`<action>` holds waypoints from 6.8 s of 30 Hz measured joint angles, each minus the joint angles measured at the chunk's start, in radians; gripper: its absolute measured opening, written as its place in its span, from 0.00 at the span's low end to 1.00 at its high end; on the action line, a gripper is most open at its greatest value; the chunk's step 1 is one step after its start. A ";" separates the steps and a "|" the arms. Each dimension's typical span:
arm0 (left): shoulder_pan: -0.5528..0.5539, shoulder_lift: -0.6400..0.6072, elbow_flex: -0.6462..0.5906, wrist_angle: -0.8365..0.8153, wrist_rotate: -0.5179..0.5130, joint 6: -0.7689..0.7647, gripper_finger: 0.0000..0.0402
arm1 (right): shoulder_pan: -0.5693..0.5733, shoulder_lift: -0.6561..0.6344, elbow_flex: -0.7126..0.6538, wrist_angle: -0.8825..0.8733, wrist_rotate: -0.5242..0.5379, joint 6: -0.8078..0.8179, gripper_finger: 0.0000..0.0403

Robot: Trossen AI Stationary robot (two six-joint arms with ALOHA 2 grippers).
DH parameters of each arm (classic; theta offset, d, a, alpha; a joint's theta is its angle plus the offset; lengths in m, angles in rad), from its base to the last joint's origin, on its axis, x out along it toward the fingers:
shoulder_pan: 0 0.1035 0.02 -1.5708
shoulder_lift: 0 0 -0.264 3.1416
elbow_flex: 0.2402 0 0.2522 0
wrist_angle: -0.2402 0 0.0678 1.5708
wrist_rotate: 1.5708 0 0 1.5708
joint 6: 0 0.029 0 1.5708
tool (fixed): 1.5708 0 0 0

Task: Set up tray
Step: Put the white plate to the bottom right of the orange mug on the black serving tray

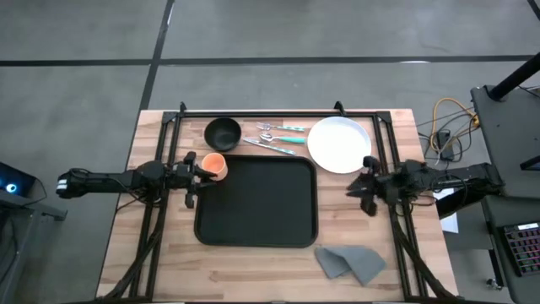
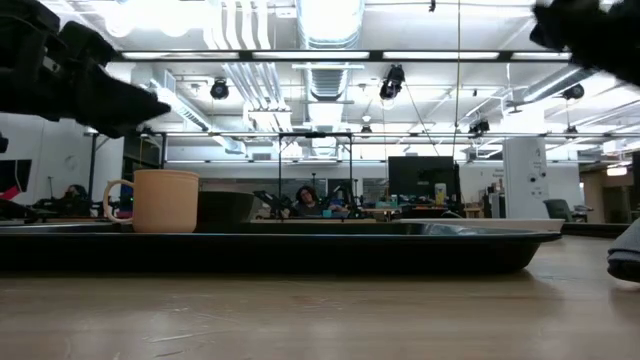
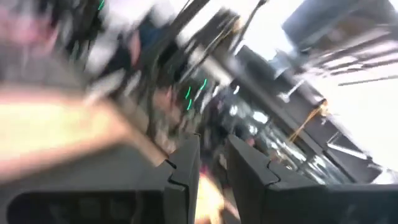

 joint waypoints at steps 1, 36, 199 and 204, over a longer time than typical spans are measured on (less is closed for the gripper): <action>0.000 -0.001 0.000 0.024 0.000 0.001 0.30 | 0.000 0.001 0.000 0.057 0.020 0.070 0.17; 0.000 -0.056 -0.001 0.059 0.010 0.013 0.29 | 0.000 0.612 0.718 -1.136 0.599 0.727 0.18; 0.000 -0.054 0.000 0.059 0.009 0.012 0.29 | -0.249 1.279 0.849 -0.994 0.585 0.550 0.02; 0.000 -0.054 0.000 0.059 0.009 0.012 0.29 | -0.203 1.277 0.881 -1.009 0.604 0.528 0.02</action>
